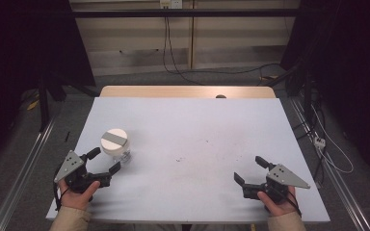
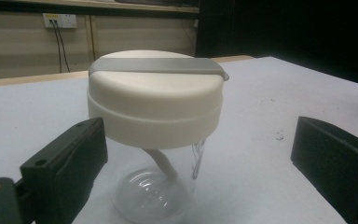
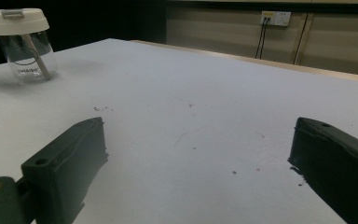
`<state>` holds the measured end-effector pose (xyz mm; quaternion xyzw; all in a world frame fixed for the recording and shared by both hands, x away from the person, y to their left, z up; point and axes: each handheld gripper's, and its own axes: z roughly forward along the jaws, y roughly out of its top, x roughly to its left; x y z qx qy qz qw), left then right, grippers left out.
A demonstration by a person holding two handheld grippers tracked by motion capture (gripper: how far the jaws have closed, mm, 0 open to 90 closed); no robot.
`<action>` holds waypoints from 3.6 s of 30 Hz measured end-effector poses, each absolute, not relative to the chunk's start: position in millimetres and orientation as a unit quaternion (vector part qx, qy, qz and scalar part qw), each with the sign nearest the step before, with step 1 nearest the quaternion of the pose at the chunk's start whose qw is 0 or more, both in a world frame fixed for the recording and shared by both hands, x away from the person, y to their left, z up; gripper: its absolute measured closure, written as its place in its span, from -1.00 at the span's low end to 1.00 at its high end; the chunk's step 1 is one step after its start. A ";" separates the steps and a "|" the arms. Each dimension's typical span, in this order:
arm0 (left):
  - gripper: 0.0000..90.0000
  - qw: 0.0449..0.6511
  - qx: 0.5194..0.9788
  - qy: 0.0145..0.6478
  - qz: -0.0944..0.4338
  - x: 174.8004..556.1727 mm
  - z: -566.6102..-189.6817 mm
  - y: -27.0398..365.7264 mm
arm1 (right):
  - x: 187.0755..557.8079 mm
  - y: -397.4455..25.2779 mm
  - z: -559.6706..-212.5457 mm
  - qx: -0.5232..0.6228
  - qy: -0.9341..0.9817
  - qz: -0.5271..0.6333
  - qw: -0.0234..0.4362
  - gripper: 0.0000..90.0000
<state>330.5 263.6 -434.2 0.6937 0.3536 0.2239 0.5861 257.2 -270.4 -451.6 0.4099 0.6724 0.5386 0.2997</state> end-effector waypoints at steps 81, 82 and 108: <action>-0.69 0.485 0.710 0.429 0.277 384.5 -452.9 217.3 | 256.0 -269.7 -450.0 0.399 0.673 0.544 0.303 -0.92; -0.68 0.483 0.711 0.427 0.280 384.8 -453.3 217.3 | 256.0 -269.7 -450.0 0.399 0.673 0.544 0.303 -0.92; -0.59 0.530 0.719 0.366 0.258 392.2 -441.1 200.2 | 256.9 -269.5 -449.4 0.395 0.673 0.547 0.304 -0.92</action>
